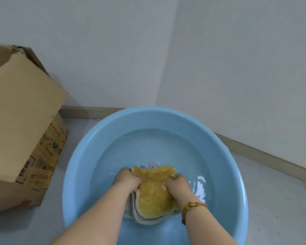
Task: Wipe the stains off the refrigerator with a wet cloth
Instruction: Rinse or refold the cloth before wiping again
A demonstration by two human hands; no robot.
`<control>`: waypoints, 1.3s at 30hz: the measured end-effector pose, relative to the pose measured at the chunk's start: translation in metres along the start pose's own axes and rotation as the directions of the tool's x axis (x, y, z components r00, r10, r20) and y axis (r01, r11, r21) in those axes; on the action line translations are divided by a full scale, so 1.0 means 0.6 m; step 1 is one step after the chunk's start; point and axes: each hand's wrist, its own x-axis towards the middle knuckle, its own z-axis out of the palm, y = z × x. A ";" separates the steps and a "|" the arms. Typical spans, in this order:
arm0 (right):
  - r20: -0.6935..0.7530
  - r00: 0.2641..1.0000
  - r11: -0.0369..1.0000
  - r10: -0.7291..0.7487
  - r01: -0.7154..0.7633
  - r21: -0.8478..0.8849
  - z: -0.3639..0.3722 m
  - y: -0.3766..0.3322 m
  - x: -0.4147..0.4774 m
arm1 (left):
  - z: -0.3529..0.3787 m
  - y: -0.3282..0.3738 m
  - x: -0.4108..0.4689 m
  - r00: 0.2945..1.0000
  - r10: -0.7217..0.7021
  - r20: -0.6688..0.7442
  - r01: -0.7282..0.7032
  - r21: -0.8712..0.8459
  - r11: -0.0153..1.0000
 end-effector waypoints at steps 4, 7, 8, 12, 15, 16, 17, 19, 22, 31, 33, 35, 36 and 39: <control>0.199 0.980 0.899 -0.020 -0.070 0.433 -0.010 -0.016 -0.030 | 0.014 0.028 -0.019 0.984 0.024 0.176 0.061 -0.466 0.883; 0.037 0.987 0.862 -0.154 0.116 0.493 0.002 -0.035 -0.060 | 0.021 0.059 -0.041 0.998 0.047 0.030 -0.022 -0.555 0.831; -0.045 0.975 0.862 -0.217 0.214 0.459 0.009 -0.042 -0.070 | 0.021 0.068 -0.048 0.998 0.063 -0.018 -0.062 -0.543 0.837; -0.231 0.900 0.890 -0.369 0.414 0.192 0.020 -0.061 -0.076 | 0.021 0.086 -0.076 0.989 0.112 -0.100 -0.148 -0.535 0.832; -0.257 0.902 0.909 -0.346 0.390 0.148 0.013 -0.064 -0.056 | 0.028 0.088 -0.100 0.974 0.170 -0.153 -0.224 -0.487 0.844; -0.267 0.901 0.904 -0.342 0.393 0.166 0.014 -0.062 -0.058 | 0.025 0.089 -0.103 0.968 0.182 -0.175 -0.245 -0.476 0.845; -0.276 0.890 0.892 -0.363 0.418 0.176 0.017 -0.059 -0.066 | 0.021 0.090 -0.099 0.964 0.184 -0.193 -0.256 -0.482 0.838; -0.267 0.862 0.864 -0.431 0.480 0.153 0.026 -0.054 -0.092 | 0.011 0.090 -0.083 0.966 0.160 -0.205 -0.248 -0.543 0.803; -0.250 0.846 0.855 -0.472 0.508 0.104 0.018 -0.061 -0.094 | 0.007 0.093 -0.090 0.972 0.161 -0.169 -0.230 -0.587 0.776; -0.235 0.832 0.844 -0.503 0.531 0.076 0.024 -0.045 -0.122 | 0.009 0.086 -0.094 0.993 0.111 -0.031 -0.102 -0.690 0.716; -0.223 0.865 0.885 -0.450 0.465 0.017 0.011 -0.045 -0.095 | 0.010 0.079 -0.096 0.992 0.111 0.063 -0.038 -0.684 0.729; -0.243 0.918 0.949 -0.312 0.311 -0.042 -0.012 -0.039 -0.062 | 0.005 0.075 -0.091 0.968 0.143 0.208 0.035 -0.673 0.739; -0.262 0.937 0.973 -0.232 0.225 -0.057 -0.022 -0.030 -0.051 | -0.002 0.073 -0.085 0.949 0.159 0.271 0.061 -0.657 0.752; -0.210 0.966 0.988 -0.149 0.139 -0.062 -0.028 -0.006 -0.034 | -0.015 0.052 -0.059 0.918 0.165 0.360 0.068 -0.554 0.830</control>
